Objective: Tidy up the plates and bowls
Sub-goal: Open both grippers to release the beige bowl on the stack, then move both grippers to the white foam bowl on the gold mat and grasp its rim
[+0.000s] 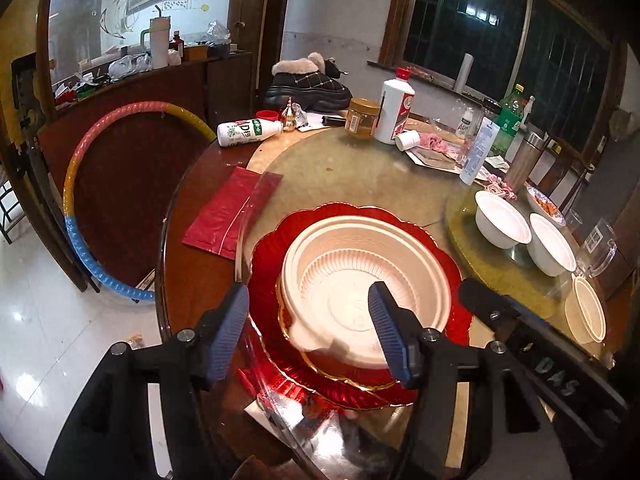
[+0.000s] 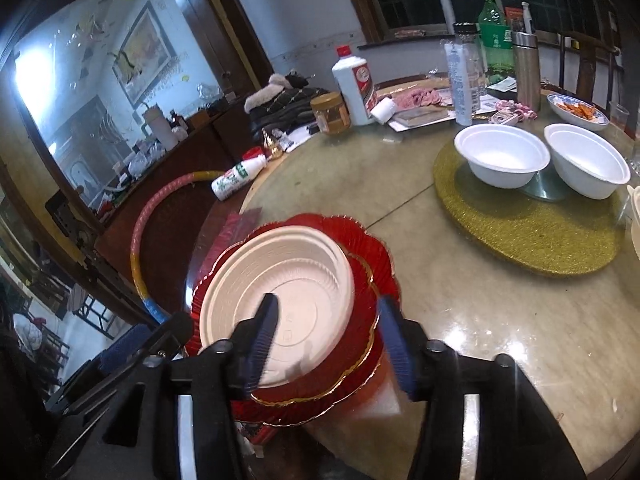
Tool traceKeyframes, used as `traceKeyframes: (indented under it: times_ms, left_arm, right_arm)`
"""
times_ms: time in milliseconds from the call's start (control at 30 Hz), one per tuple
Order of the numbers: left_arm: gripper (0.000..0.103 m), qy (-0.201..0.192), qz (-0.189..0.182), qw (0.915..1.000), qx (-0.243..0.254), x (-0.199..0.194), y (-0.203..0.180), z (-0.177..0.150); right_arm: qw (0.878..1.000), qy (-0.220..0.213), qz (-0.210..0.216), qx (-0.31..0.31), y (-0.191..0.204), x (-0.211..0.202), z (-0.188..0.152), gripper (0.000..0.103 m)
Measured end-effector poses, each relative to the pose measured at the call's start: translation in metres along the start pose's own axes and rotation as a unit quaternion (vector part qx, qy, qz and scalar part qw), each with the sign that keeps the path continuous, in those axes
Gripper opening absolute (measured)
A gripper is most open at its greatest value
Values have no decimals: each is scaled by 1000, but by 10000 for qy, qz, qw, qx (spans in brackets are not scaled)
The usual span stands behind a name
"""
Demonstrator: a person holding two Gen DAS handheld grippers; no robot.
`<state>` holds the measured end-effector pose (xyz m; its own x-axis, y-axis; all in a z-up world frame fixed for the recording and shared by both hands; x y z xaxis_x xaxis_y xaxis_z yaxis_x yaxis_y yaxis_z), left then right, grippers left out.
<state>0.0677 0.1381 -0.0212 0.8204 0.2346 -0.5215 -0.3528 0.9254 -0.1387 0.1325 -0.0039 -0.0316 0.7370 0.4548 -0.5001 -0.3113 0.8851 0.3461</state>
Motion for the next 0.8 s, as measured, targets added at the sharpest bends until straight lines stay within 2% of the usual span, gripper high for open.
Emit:
traceKeyframes:
  times_ms: [67,133,233,300,367,433,500,600,700,733,800]
  left_arm:
    - [62,17,12,10000,15,0,1,-1]
    - [62,38,32,10000,54,1,0,-2]
    - [81,197,13,9997,164,2,-3,-5]
    - [81,286,20,9991,298,1,-5,-6]
    - [81,345,-88,9984,448,-4,-10,-6]
    - [81,359,-281,9977,497,-11,-15,-3]
    - [86,253,-589,9968,472,-22,-22,2]
    - [88,285,-1388,9895,292,-36,-39,8]
    - [89,131,-1601,9862,403,-44,-54,14]
    - [90,162,-1736,9835,486,-44,-62,16]
    - [90,265,-1819,9816,526,-39,-73,20]
  right_arm:
    - [9999,-83,40,129,-4,-4,3,80]
    - [9996,-137,71,234,-7,-8,6,84]
    - [9994,-146,21,328,-13,-10,6,88]
    - [9991,-133,-9,404,-19,-12,7,90]
    - [9988,-146,-24,477,-24,-15,8,100]
    - [9983,-192,12,552,-29,-19,9,103]
    - [9977,-205,44,637,-36,-23,11,103]
    - [9969,-169,201,736,-45,-27,13,103]
    - [9964,-189,437,698,-54,-31,14,103]
    - [9950,-167,663,732,-60,-32,15,103]
    - [9913,-81,851,1005,-75,-34,16,103]
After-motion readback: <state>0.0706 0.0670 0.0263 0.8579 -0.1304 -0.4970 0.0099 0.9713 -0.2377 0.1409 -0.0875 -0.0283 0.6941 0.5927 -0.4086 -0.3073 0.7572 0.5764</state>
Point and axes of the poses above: each gripper's, at about its wrist camera, not at the fingertips, and x roughly the way its jaws point, y to its left, z to its top, the point moved 6 cm from there along x, roughly the way its jaws point, and after that the axes turned 12 degrees about -y, right-handed, at the moved point
